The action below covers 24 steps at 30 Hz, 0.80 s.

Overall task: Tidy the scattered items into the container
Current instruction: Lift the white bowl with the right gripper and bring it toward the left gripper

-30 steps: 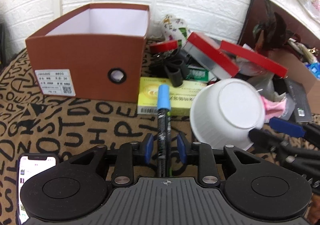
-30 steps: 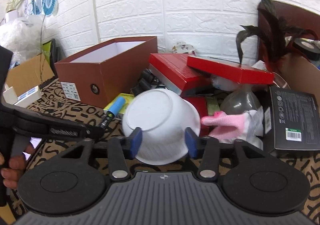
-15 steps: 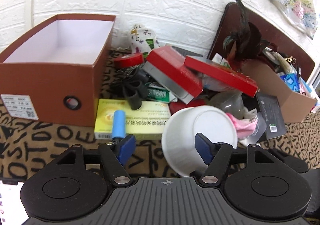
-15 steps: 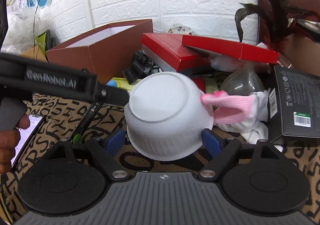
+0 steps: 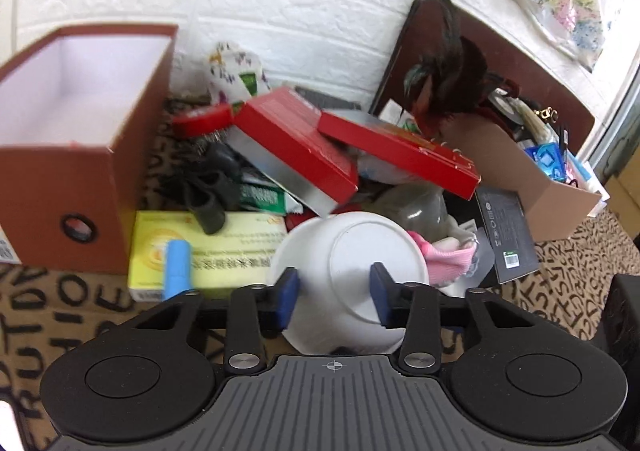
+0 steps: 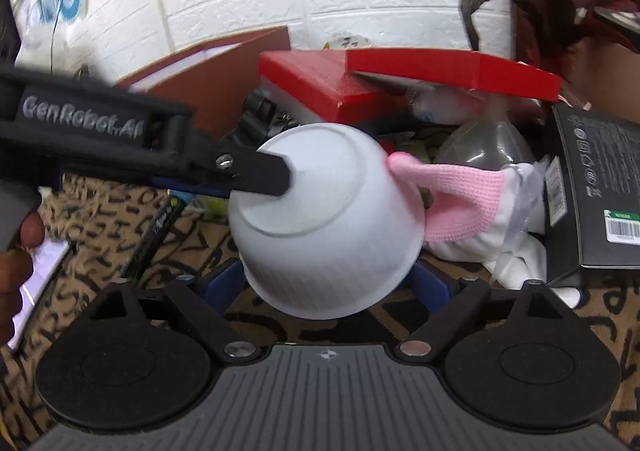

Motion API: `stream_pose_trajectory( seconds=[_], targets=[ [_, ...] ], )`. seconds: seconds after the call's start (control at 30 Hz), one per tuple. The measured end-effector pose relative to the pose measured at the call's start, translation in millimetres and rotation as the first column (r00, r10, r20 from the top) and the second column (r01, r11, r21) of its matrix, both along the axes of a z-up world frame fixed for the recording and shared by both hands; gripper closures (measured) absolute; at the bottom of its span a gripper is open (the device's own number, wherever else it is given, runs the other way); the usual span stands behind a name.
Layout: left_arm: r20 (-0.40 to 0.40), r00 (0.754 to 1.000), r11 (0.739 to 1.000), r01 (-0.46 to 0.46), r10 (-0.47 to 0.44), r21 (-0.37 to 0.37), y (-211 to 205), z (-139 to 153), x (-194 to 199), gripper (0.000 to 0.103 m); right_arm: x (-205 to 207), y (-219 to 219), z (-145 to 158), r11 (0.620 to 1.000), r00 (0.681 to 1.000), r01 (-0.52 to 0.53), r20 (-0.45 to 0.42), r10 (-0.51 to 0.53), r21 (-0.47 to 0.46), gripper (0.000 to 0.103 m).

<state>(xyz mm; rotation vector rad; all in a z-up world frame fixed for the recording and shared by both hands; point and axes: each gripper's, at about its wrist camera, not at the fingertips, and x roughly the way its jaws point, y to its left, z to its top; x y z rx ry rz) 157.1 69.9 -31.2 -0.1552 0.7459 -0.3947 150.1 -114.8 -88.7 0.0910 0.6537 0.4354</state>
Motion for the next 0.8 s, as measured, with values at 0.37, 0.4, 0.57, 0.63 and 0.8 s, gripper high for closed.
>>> stream_pose_trajectory(
  seconds=[0.37, 0.4, 0.57, 0.63, 0.8],
  targets=[
    [0.025, 0.998, 0.998, -0.058, 0.057, 0.035, 29, 16, -38, 0.069, -37, 15, 51, 0.996, 0.973, -0.085, 0.214, 0.083, 0.0, 0.031],
    [0.021, 0.997, 0.997, -0.07, 0.069, 0.039, 34, 15, -42, 0.066, -39, 19, 55, 0.995, 0.968, -0.097, 0.231, 0.097, -0.01, 0.032],
    [-0.025, 0.988, 0.984, -0.15, 0.153, 0.093, 60, 6, -62, 0.047, -53, 45, 58, 0.975, 0.946, -0.212, 0.237, 0.223, -0.073, 0.041],
    [-0.04, 0.983, 0.981, -0.175, 0.179, 0.086, 72, 4, -71, 0.043, -60, 50, 56, 0.965, 0.939, -0.245, 0.228, 0.259, -0.09, 0.041],
    [-0.02, 0.977, 0.977, -0.21, 0.21, 0.042, 87, 13, -87, 0.027, -70, 54, 51, 0.958, 0.94, -0.273, 0.187, 0.286, -0.089, 0.04]
  ],
)
